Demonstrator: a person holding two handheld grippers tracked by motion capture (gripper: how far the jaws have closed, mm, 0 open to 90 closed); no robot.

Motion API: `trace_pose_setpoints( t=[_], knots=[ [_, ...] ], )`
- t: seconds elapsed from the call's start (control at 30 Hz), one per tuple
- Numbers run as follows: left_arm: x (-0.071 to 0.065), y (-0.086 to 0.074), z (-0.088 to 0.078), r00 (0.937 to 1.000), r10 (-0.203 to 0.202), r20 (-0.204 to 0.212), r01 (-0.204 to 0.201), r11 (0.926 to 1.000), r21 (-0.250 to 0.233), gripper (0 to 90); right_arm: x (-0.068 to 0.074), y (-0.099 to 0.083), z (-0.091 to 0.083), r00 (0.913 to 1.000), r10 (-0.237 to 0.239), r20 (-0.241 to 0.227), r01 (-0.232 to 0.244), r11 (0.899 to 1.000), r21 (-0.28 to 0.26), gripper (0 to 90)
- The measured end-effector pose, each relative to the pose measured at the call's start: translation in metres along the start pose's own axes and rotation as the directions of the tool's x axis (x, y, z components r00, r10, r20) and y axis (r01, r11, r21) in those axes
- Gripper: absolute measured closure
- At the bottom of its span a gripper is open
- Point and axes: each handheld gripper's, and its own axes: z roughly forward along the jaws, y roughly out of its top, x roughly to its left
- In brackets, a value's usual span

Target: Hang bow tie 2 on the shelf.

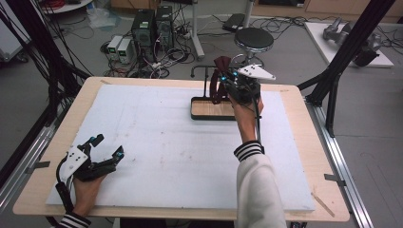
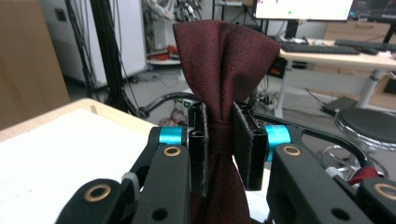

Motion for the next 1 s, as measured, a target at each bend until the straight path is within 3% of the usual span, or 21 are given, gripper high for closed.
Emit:
trace_pose_setpoints(
  t=[0.9,1.0],
  knots=[
    [0.001,0.000,0.000,1.0000,-0.009,0.002,0.009,1.0000,0.000,15.1,-0.013,-0.002,0.030,0.9941,-0.045,0.099,0.041,0.998,0.040,77.1],
    [0.001,0.000,0.000,0.9999,-0.012,0.003,0.012,0.9999,0.000,15.1,-0.012,-0.002,0.032,0.9913,-0.063,0.115,0.061,0.998,0.020,77.1]
  ],
)
